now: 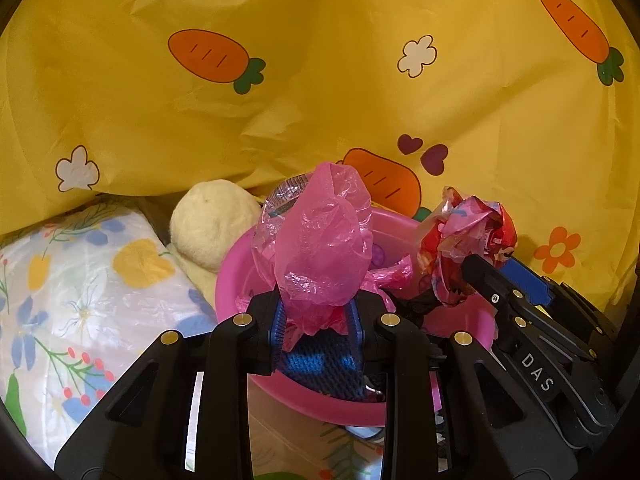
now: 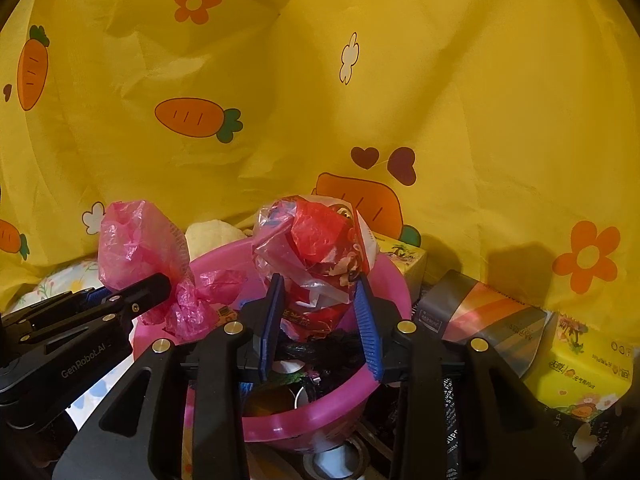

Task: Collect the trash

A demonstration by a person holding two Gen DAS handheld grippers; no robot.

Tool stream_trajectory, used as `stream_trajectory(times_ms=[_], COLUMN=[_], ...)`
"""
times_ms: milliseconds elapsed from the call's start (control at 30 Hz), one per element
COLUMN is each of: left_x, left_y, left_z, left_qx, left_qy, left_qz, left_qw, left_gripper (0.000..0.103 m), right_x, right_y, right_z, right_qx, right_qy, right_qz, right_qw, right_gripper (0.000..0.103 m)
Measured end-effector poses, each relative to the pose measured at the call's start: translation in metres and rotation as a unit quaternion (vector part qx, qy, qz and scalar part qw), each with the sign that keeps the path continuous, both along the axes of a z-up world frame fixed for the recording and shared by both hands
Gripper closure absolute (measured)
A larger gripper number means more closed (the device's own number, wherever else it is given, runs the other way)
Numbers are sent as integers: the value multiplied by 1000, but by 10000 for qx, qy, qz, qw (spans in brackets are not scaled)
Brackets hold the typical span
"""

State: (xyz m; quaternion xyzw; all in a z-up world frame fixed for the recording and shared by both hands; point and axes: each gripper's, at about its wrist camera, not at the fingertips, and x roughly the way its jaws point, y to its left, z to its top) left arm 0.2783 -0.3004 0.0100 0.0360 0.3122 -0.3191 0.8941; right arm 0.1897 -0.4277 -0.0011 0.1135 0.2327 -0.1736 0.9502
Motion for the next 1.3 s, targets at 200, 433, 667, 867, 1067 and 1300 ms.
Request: stream_trajectory(times_ms=[200, 433, 667, 867, 1067, 1300], left_x=[3, -2, -9, -19, -35, -60], left_y=[1, 17, 36, 55, 75, 102], left_z=[-2, 5, 11, 13, 11, 13], left_qx=[-144, -325, -174, -10, 247, 343], left_qy=[67, -178, -542, -770, -929, -1057], left_qz=[-7, 257, 628, 925, 1227, 1398], left_qw=[9999, 9990, 9964, 9927, 9878, 9839], left_gripper=[52, 12, 6, 6, 6, 6], right_x=[3, 5, 1, -5, -18, -34], right_y=[-6, -9, -7, 0, 19, 44], right_z=[-2, -3, 0, 5, 5, 1], right_qx=[13, 36, 28, -135, -341, -298], right_qy=[7, -22, -116, -208, -171, -109], right_qz=[-18, -48, -81, -111, -123, 26], right_qw=[10000, 10000, 9999, 9996, 9992, 9995], right_gripper=[65, 52, 35, 20, 5, 6])
